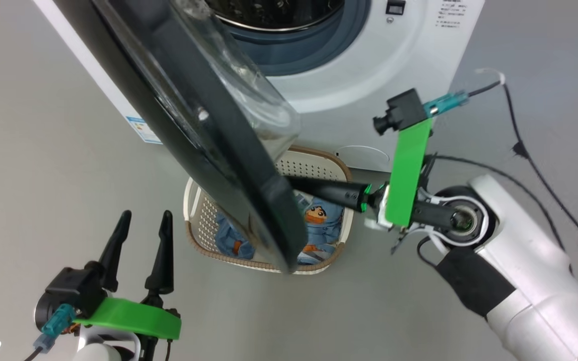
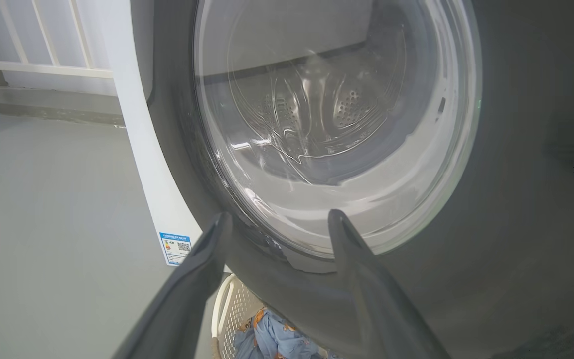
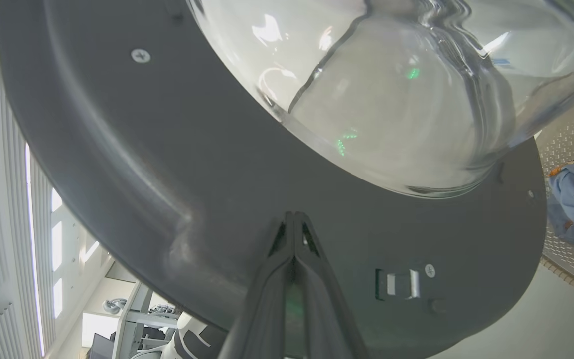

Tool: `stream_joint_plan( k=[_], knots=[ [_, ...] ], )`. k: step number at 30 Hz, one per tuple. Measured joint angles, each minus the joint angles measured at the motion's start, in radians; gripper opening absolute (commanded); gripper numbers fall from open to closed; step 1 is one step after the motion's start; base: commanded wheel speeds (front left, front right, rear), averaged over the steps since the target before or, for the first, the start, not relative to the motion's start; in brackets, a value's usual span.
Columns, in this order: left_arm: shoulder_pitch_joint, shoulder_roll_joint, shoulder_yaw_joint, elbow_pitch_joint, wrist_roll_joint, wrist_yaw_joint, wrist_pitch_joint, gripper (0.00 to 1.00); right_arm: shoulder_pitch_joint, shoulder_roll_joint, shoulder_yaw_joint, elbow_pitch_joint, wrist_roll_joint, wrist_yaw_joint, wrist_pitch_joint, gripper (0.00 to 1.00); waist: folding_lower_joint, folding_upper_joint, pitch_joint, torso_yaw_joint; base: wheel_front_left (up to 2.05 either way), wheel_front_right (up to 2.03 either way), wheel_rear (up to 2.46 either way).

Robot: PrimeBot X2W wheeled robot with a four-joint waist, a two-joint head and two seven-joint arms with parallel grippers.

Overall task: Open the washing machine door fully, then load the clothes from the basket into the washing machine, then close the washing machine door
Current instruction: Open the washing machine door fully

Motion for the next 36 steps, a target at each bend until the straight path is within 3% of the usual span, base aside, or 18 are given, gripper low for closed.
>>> stream_joint_plan(
  k=[14, 23, 25, 26, 27, 29, 30, 36],
  knots=[
    [0.020, 0.000, 0.005, 0.000, 0.008, 0.000, 0.000, 1.00, 0.035, 0.018, 0.026, -0.030, -0.001, 0.000, 0.021, 0.00, 0.0000, 0.0000, -0.018, 0.017, 0.00, 0.00, 0.00],
    [0.020, 0.008, 0.003, 0.014, 0.010, 0.000, 0.000, 1.00, 0.075, 0.010, -0.005, -0.032, -0.002, 0.000, -0.027, 0.02, 0.0000, 0.0000, -0.035, -0.008, 0.00, 0.00, 0.00],
    [0.020, 0.012, 0.003, 0.016, 0.010, 0.000, 0.000, 1.00, 0.099, 0.000, -0.007, -0.033, -0.010, 0.000, -0.040, 0.20, 0.0000, 0.0000, -0.041, -0.017, 0.00, 0.00, 0.00],
    [0.020, 0.014, 0.003, 0.018, 0.010, 0.000, 0.000, 1.00, 0.110, -0.006, -0.008, -0.037, -0.020, 0.000, -0.048, 0.41, 0.0000, 0.0000, -0.043, -0.022, 0.00, 0.00, 0.00],
    [0.020, 0.016, 0.004, 0.019, 0.010, 0.000, 0.000, 1.00, 0.116, -0.016, -0.008, -0.042, -0.028, 0.000, -0.054, 0.51, 0.0000, 0.0000, -0.046, -0.027, 0.00, 0.00, 0.00],
    [0.020, 0.019, 0.004, 0.021, 0.010, 0.000, 0.000, 1.00, 0.129, -0.033, -0.009, -0.055, -0.035, 0.000, -0.070, 0.90, 0.0000, 0.0000, -0.052, -0.037, 0.00, 0.00, 0.00],
    [0.021, 0.021, 0.004, 0.021, 0.010, 0.000, 0.000, 1.00, 0.134, -0.039, -0.011, -0.058, -0.036, 0.000, -0.082, 1.00, 0.0000, 0.0000, -0.055, -0.043, 0.00, 0.00, 0.00],
    [0.025, 0.040, 0.010, 0.025, 0.010, 0.000, 0.000, 1.00, 0.179, -0.083, -0.022, -0.077, -0.047, 0.000, -0.151, 1.00, 0.0000, 0.0000, -0.068, -0.078, 0.00, 0.00, 0.00]
  ],
)
